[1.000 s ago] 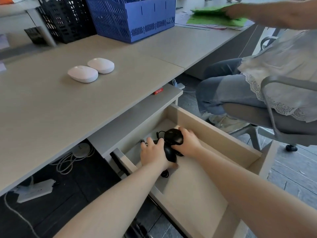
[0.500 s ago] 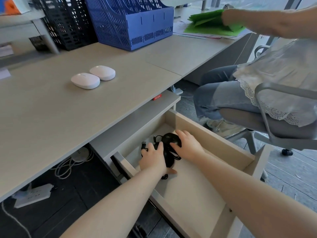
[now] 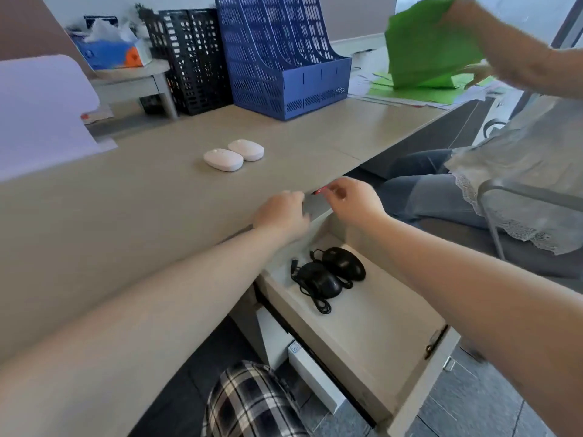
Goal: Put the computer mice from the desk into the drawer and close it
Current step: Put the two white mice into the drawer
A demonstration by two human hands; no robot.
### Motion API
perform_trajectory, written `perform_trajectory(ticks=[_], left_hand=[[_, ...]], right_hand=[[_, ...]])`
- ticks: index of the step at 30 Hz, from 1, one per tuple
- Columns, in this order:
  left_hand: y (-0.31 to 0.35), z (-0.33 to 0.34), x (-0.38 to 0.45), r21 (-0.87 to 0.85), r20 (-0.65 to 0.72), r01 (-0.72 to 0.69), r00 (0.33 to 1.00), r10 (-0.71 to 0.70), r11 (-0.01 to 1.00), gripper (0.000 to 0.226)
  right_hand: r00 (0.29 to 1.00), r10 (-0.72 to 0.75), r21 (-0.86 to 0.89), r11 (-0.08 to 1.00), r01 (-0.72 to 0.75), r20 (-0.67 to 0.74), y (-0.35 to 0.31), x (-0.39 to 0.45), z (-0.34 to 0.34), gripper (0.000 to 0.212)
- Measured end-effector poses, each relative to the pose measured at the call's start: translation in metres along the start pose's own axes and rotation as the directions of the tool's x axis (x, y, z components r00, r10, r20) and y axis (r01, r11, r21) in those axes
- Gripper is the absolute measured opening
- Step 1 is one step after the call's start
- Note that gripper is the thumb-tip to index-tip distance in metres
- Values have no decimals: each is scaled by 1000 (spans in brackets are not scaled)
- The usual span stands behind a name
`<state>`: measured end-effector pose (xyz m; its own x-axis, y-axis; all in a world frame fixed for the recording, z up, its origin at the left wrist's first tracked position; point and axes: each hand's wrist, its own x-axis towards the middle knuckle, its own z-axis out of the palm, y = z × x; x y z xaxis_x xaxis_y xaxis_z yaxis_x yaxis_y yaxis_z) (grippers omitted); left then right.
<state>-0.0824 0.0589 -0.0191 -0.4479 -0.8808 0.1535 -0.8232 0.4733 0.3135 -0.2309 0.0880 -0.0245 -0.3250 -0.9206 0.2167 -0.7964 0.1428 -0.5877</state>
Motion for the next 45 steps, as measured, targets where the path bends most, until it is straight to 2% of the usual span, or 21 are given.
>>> perform_trajectory(ticks=[5,8,11,15,19,23,29,35,40,45], left_hand=[[-45,-39,23,-233,-183,179,957,-224,956,17],[-79,-53,47,-258,-246,236,921,-300,937,29],[-112,-60,73,-163,-234,327,904,-358,931,59],[-143,-57,100,-145,-151,423,884,-443,894,93],[-158,-45,117,-182,-64,415,900,-432,892,107],[-156,-36,125,-289,-45,351,924,-379,891,120],[-146,-39,123,-293,-76,395,898,-433,870,121],[-114,-42,94,-180,-139,378,904,-404,908,97],[-64,-44,52,-197,-199,324,911,-362,925,93],[1,-13,-9,-240,-172,263,936,-307,935,98]], right_hand=[[998,-51,57,997,49,36,-42,42,12,39],[996,-62,73,996,57,67,-65,75,30,41],[995,-62,95,994,54,81,-83,109,51,44],[987,-42,89,996,29,153,-100,143,76,54],[979,-44,75,997,30,198,-108,161,94,64],[970,-103,65,994,91,221,-112,165,100,62],[979,-92,33,996,87,181,-108,156,97,61],[984,-35,62,998,25,174,-89,128,66,73],[988,-5,80,997,-7,152,-63,83,21,76],[990,59,111,991,-73,128,-16,18,-20,78]])
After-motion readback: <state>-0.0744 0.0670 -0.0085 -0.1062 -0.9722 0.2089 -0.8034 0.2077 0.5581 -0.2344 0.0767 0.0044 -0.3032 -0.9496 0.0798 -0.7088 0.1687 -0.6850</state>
